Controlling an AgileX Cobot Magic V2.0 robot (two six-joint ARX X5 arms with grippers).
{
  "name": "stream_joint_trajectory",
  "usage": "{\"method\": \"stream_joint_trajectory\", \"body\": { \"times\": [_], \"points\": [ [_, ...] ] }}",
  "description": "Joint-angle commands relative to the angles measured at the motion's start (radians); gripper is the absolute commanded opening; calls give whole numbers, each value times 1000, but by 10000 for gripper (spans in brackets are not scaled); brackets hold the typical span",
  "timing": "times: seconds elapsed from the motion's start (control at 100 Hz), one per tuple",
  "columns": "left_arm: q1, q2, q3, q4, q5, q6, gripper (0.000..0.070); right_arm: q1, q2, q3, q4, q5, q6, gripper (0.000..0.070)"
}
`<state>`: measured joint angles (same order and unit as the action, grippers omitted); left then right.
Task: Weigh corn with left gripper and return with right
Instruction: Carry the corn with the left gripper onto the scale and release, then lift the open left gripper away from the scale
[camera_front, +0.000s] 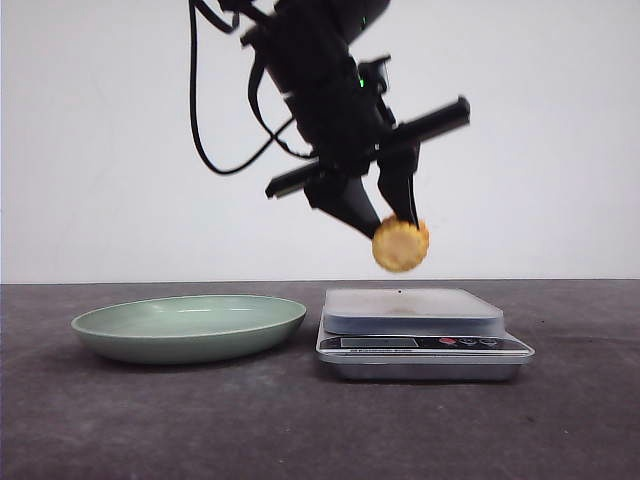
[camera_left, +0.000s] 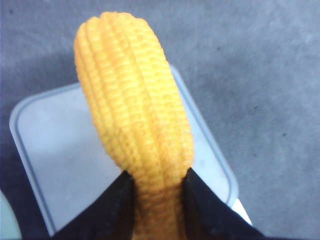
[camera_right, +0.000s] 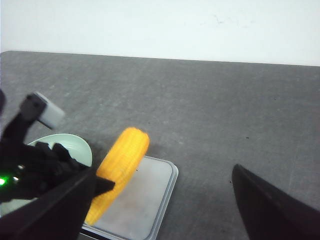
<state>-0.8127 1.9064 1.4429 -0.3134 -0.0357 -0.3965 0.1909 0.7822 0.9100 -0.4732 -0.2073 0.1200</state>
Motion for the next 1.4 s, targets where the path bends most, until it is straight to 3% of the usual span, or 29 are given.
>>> {"method": "stream_joint_trajectory", "body": {
  "times": [0.0,0.14,0.2,0.33,0.39,0.71,0.95,1.09,1.32,1.39],
  "points": [
    [-13,31,25,6,-7,-8,4,5,5,16,-1,-2,-2,553],
    [-13,55,25,-8,-10,-5,9,5,5,16,-9,-2,-1,553],
    [-13,58,25,-8,-10,-5,57,5,5,16,-10,-2,-1,553],
    [-16,58,25,-2,-10,-5,337,5,5,16,-11,-2,-1,553],
    [-17,58,25,-2,-10,-1,403,5,5,16,-11,-2,-1,553],
    [-43,-15,47,-9,-27,72,403,5,5,16,-10,-2,-2,553],
    [-47,-259,55,-63,-142,183,403,5,7,16,-6,-2,-1,553],
    [-47,-454,55,-158,-208,239,403,7,8,16,-6,-2,0,553],
    [-77,-790,55,-318,-240,210,398,31,11,16,34,-2,11,553],
    [-96,-888,55,-359,-289,201,392,45,17,16,47,-2,11,553]
  ]
}}
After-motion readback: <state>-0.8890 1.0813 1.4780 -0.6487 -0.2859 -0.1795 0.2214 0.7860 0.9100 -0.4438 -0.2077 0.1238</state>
